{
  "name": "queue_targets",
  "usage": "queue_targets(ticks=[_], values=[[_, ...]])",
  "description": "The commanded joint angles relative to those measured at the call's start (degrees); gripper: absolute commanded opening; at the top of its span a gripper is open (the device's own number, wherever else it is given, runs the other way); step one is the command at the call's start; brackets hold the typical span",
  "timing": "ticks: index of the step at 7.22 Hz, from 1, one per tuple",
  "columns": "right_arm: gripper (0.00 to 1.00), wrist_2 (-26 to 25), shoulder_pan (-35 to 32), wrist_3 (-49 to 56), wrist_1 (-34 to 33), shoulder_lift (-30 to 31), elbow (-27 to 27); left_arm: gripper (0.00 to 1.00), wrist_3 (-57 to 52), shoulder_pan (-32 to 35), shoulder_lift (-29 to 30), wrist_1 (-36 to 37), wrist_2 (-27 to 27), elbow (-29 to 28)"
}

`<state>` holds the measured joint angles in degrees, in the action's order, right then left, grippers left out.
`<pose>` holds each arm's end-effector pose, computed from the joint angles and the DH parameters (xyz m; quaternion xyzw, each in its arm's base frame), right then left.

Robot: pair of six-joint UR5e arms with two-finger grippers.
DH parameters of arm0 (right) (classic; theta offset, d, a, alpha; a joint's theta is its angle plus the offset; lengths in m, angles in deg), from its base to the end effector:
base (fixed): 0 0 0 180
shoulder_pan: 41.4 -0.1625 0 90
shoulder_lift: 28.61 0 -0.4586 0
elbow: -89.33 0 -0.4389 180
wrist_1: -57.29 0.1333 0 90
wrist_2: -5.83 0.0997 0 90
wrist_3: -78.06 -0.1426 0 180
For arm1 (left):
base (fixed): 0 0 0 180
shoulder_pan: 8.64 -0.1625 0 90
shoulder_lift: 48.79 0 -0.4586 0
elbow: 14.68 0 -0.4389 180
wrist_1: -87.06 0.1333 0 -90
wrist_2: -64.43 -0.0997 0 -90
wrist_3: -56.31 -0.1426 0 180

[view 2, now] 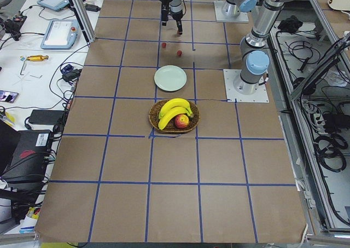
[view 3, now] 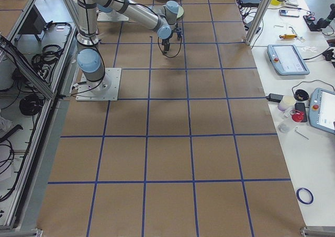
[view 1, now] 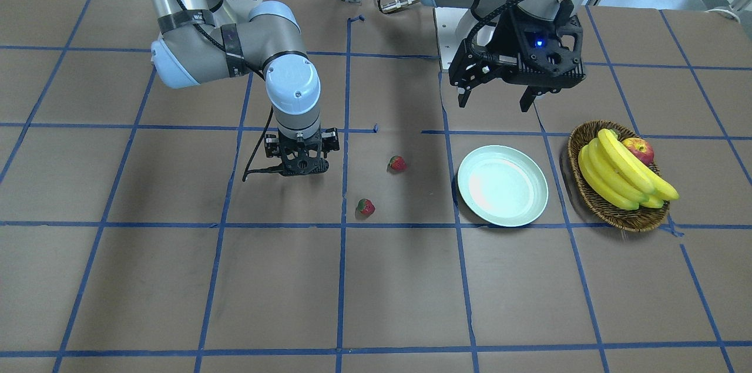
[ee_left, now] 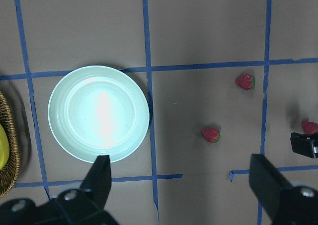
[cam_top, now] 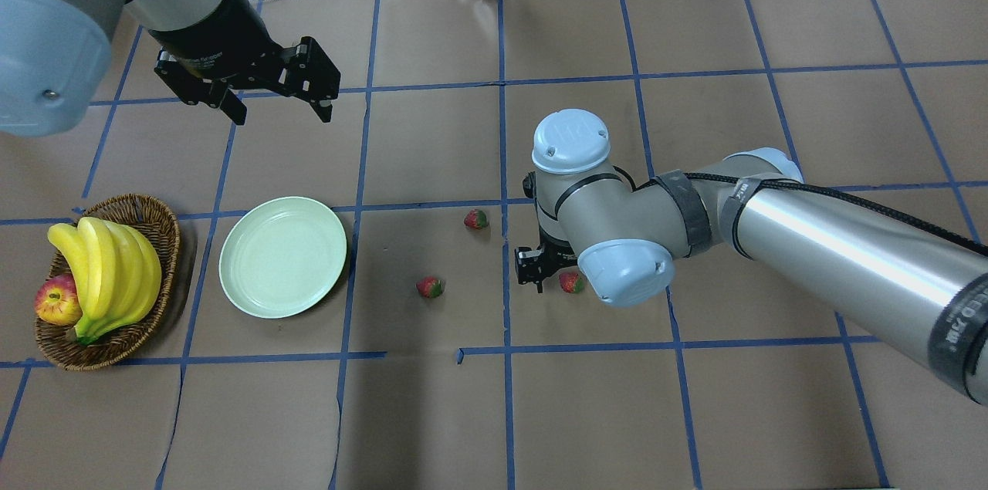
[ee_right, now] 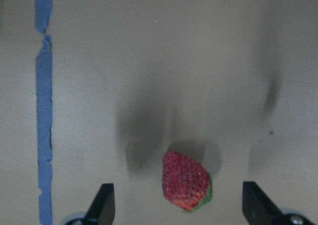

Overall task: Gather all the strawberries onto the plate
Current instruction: 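Move the right gripper to the last strawberry and grasp it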

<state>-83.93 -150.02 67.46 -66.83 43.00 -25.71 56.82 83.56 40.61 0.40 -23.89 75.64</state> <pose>0.2989 -0.4678 0.1391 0.0695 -0.9943 -0.0791 0.0185 -0.1582 -0.5369 0.4873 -0.0152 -0.9993 0.0312 0.0154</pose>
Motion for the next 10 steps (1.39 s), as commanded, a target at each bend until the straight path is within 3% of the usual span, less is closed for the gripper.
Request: queue_targets(ticks=[1, 2, 4, 7, 8, 10], values=[[0.57, -0.1, 0.2, 0.1, -3.7, -0.3, -1.5, 1.00, 0.0, 0.0, 0.0, 0.0, 0.1, 0.0], [0.33, -0.1, 0.2, 0.1, -3.9, -0.9, -1.2, 1.00, 0.0, 0.0, -0.1, 0.0, 0.1, 0.0], [0.13, -0.1, 0.2, 0.1, -4.3, -1.1, -1.2, 1.00, 0.0, 0.0, -0.1, 0.0, 0.1, 0.0], [0.07, 1.9, 0.1, -2.6, -3.6, -0.5, 3.4, 1.00, 0.0, 0.0, 0.0, 0.0, 0.1, 0.0], [0.07, 4.9, -0.2, -5.5, -3.5, -0.9, 5.9, 1.00, 0.0, 0.0, 0.0, 0.0, 0.1, -0.1], [0.07, 7.5, -5.2, -15.7, -3.3, -5.0, 14.4, 1.00, 0.0, 0.0, -0.4, 0.0, 0.1, -0.1]])
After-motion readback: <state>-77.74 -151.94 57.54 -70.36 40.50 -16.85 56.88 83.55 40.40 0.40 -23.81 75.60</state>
